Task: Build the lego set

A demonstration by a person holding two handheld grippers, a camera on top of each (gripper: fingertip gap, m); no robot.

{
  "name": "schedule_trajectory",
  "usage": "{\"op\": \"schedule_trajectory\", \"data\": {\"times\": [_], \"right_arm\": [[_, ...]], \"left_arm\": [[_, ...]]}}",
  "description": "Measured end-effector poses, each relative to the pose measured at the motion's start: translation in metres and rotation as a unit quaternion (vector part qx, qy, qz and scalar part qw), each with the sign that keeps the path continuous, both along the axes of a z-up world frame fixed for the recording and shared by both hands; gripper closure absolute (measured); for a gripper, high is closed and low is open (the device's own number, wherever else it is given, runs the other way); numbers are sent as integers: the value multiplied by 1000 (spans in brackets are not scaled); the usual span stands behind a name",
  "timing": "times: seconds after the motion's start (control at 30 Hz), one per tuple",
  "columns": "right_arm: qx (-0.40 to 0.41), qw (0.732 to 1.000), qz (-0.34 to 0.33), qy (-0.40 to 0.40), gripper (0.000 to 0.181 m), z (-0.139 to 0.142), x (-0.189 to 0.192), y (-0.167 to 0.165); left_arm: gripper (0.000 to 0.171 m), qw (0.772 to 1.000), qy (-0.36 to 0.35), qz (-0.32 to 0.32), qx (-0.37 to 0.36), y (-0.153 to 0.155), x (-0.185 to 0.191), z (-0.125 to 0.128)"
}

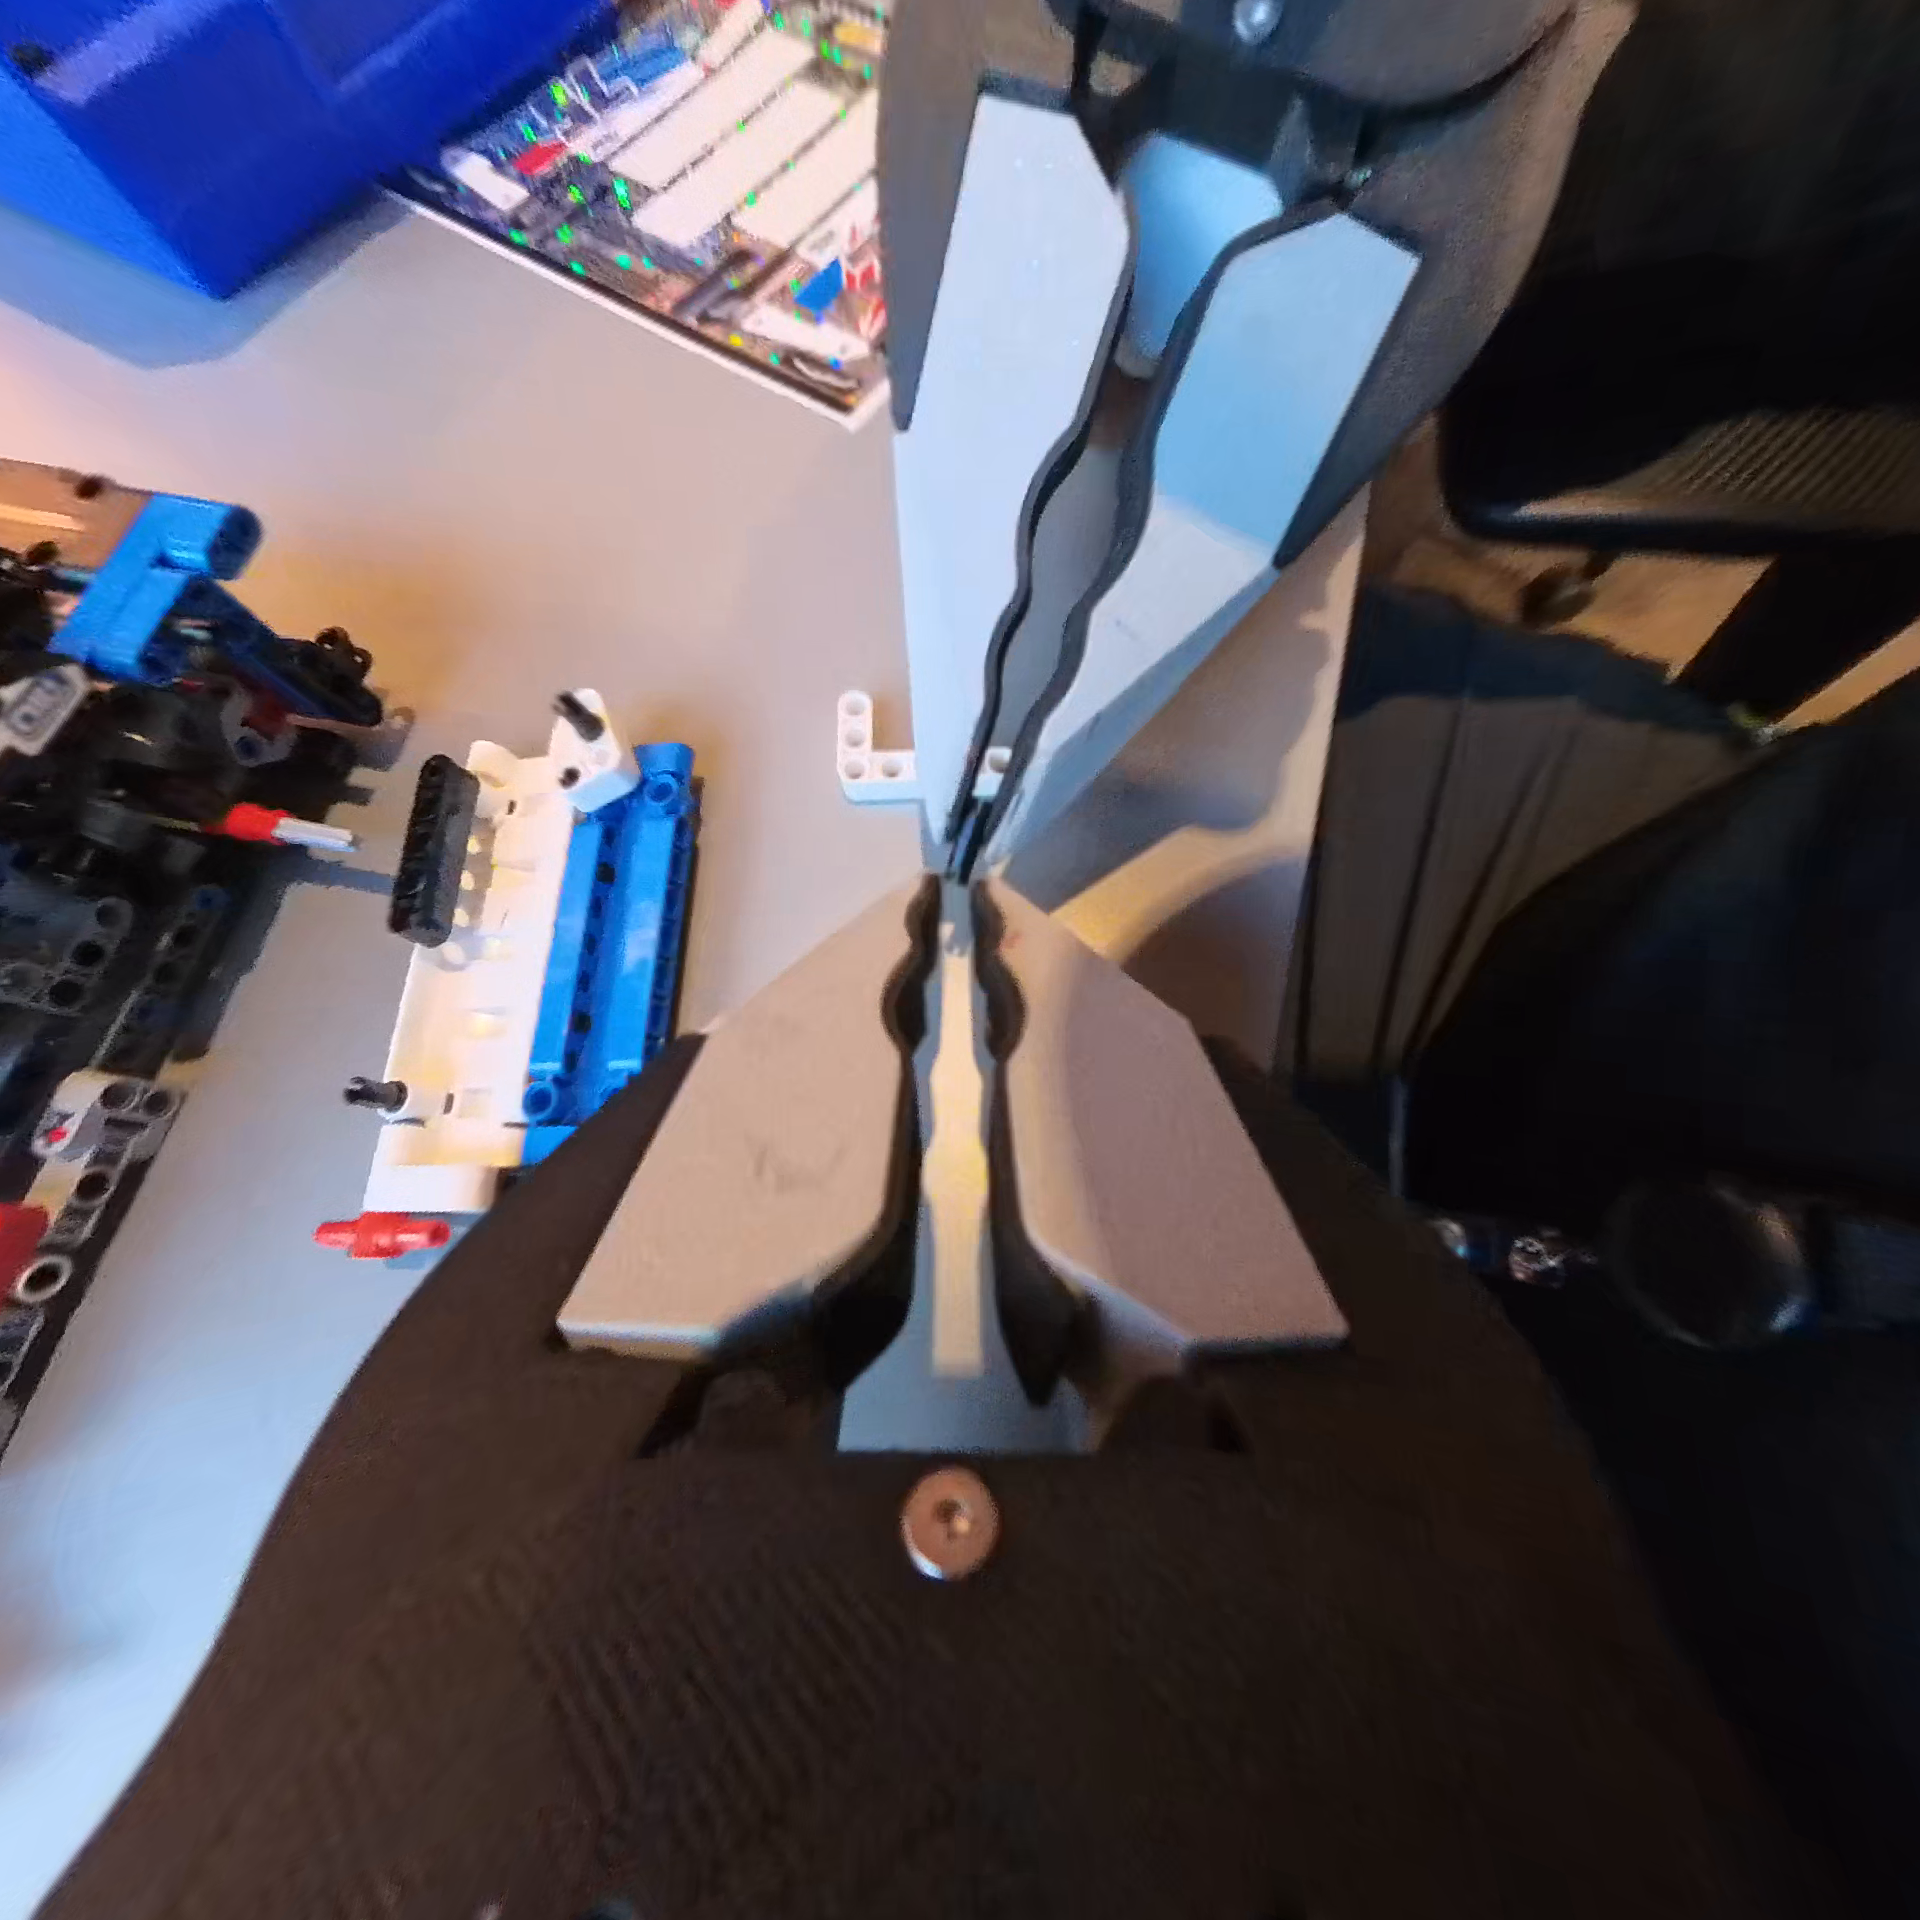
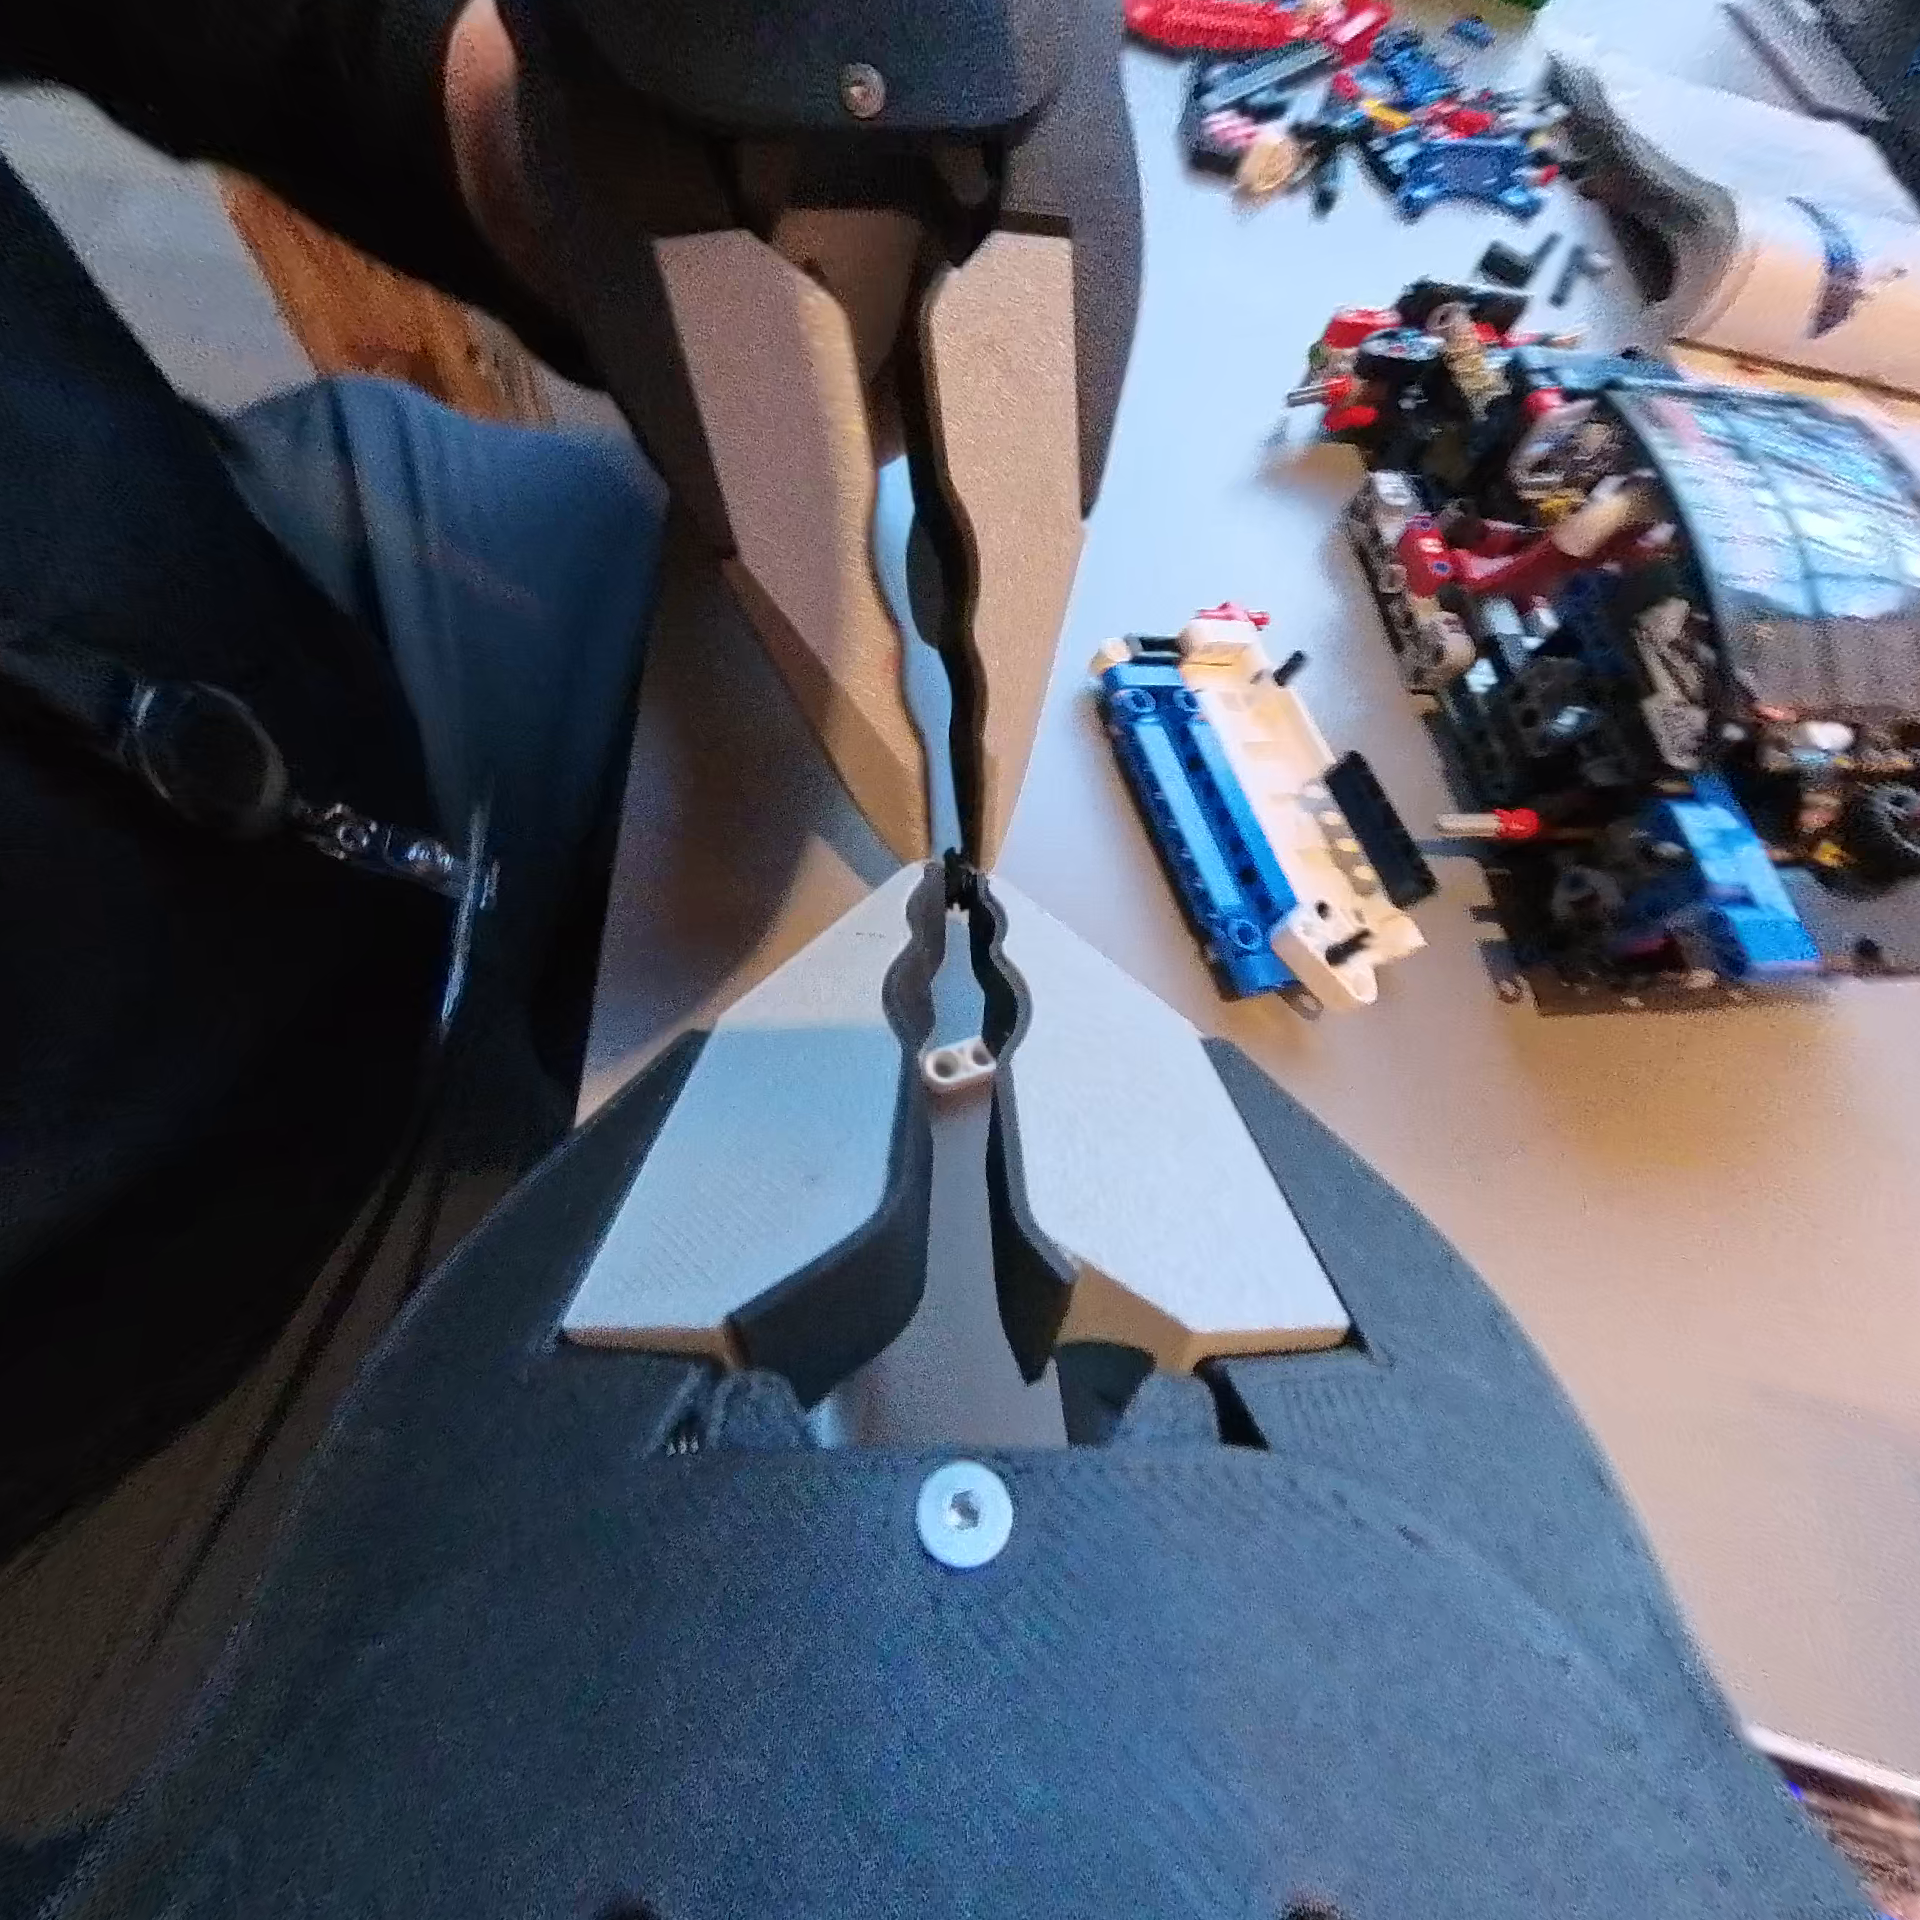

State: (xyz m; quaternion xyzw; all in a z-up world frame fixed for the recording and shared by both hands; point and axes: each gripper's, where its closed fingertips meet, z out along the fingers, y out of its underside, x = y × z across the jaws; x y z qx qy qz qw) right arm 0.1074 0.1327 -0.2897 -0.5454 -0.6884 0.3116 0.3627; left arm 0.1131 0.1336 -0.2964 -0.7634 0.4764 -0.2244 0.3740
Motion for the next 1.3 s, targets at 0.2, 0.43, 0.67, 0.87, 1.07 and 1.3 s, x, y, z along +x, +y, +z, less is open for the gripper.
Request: {"op": "schedule_trajectory", "data": {"times": [0.2, 0.43, 0.67, 0.87, 1.07, 1.3], "right_arm": [[-40, 997, -65, 6, 179, 13, 22, 66], [-86, 991, -33, -96, 179, 4, 17, 96], [-77, 984, 1, -159, 179, -6, 8, 97], [-121, 969, -1, -216, 179, -9, 4, 93], [-100, 956, 10, -276, 179, -10, 10, 89], [-94, 948, 16, -303, 179, -6, 19, 75]], "left_arm": [[153, 997, 47, 64, 27, 56, -16, 9], [153, 994, 71, 79, -4, 88, -4, -8], [157, 996, 55, 73, -15, 88, -2, -11], [157, 997, 36, 63, 0, 88, -2, -10], [157, 999, 31, 29, 11, 82, 2, -10], [157, 999, 34, -33, 22, 71, 10, -10]]}}
